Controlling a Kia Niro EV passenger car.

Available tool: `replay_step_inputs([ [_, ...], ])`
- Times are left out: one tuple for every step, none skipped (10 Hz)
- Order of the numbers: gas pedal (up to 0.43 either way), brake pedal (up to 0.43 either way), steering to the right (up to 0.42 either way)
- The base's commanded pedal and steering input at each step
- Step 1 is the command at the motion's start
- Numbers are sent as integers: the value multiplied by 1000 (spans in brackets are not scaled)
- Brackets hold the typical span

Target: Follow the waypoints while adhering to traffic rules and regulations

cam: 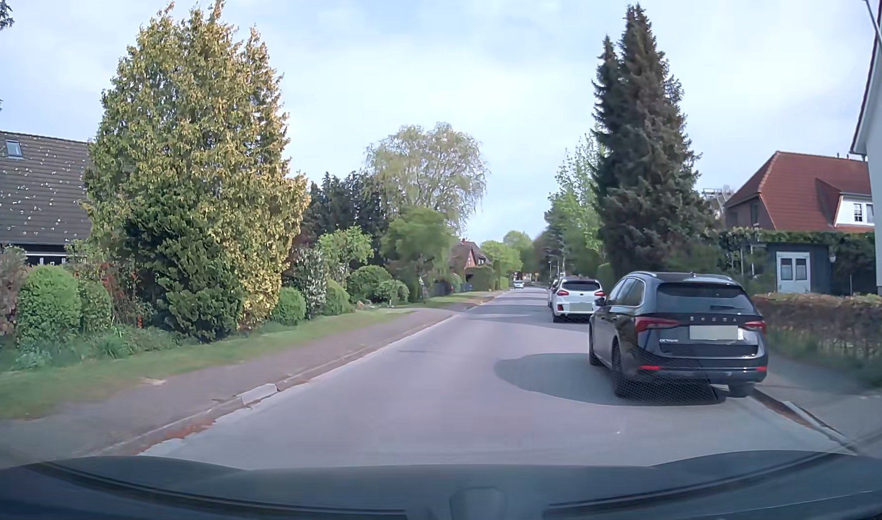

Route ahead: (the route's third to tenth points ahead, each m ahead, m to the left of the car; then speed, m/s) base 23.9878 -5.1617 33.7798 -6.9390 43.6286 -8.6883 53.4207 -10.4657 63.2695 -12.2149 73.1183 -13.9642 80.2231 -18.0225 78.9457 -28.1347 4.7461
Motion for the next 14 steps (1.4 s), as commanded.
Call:
replay_step_inputs([
  [59, 0, -21],
  [59, 0, -18],
  [59, 0, -10],
  [59, 0, -3],
  [59, 0, 5],
  [59, 0, 15],
  [59, 0, 21],
  [59, 0, 23],
  [59, 0, 26],
  [59, 0, 31],
  [59, 0, 34],
  [59, 0, 35],
  [59, 0, 35],
  [59, 0, 35],
])
